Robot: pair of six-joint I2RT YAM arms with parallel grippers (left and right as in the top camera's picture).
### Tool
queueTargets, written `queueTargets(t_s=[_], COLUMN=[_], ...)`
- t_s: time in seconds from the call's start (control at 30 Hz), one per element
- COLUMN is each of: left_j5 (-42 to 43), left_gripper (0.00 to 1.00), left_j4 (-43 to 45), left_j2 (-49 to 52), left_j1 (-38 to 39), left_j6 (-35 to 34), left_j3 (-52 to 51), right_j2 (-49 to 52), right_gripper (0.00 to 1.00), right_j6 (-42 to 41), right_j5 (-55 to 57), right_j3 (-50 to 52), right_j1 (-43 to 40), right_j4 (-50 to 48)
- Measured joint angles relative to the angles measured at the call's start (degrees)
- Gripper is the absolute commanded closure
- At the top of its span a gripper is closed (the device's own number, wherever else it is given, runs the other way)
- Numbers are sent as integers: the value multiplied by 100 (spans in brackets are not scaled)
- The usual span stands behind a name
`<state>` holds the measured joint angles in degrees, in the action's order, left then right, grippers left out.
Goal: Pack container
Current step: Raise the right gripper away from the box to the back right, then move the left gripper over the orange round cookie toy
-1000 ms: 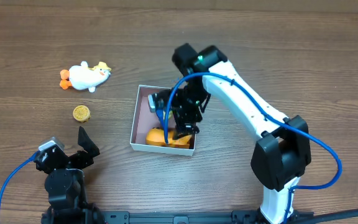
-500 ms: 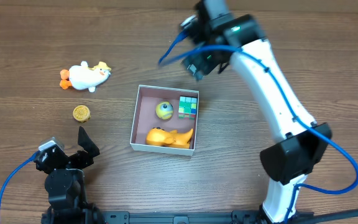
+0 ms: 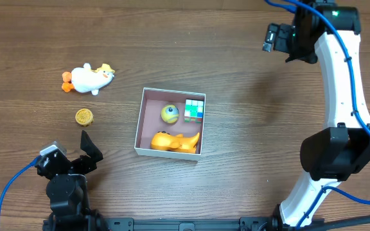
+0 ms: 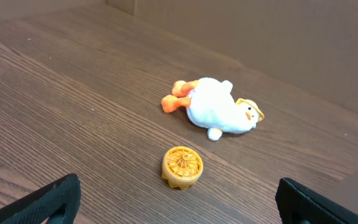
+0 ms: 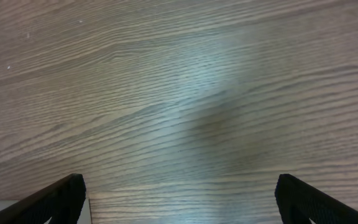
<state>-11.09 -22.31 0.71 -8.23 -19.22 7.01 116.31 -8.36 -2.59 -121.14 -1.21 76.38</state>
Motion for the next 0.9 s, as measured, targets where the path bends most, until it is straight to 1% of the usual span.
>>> queueTargets(t_s=[0.2,0.3,0.37,0.43,0.47,0.5,0.53,0.57,0.63,0.7,0.77,0.9], left_j5=[22,278,402,463,476,481,481,487,496,535,614,702], left_gripper=[0,0,0,0,0,0,0,0,0,0,0,0], left_j4=[39,46,-94,-282,-490,-929,-1012,-1635,-2393,-3049,-3993,-4994], left_j2=[0,0,48,249,522,1003,1211,1633,2717,3506,4347,5630], left_j1=[0,0,0,0,0,0,0,0,0,0,0,0], left_j6=[20,22,39,107,146,179,186,190,201,223,254,341], left_j3=[0,63,378,940,1484,2253,2496,3040,4157,4927,5735,6701], right_j2=[0,2,0,0,0,2,0,0,0,2,2,0], right_gripper=[0,0,0,0,0,0,0,0,0,0,0,0], right_j6=[-61,-63,-63,-61,-61,-63,-63,-66,-61,-63,-66,-61], right_j5=[-42,-59,-59,-61,-61,-61,-61,-59,-61,-61,-61,-66], right_j3=[0,0,0,0,0,0,0,-2,-2,-2,-2,-2], right_j1=[-144,-140,-140,-140,-140,-140,-140,-140,-140,-140,-140,-140], right_j4=[28,28,28,31,31,35,31,31,31,31,35,33])
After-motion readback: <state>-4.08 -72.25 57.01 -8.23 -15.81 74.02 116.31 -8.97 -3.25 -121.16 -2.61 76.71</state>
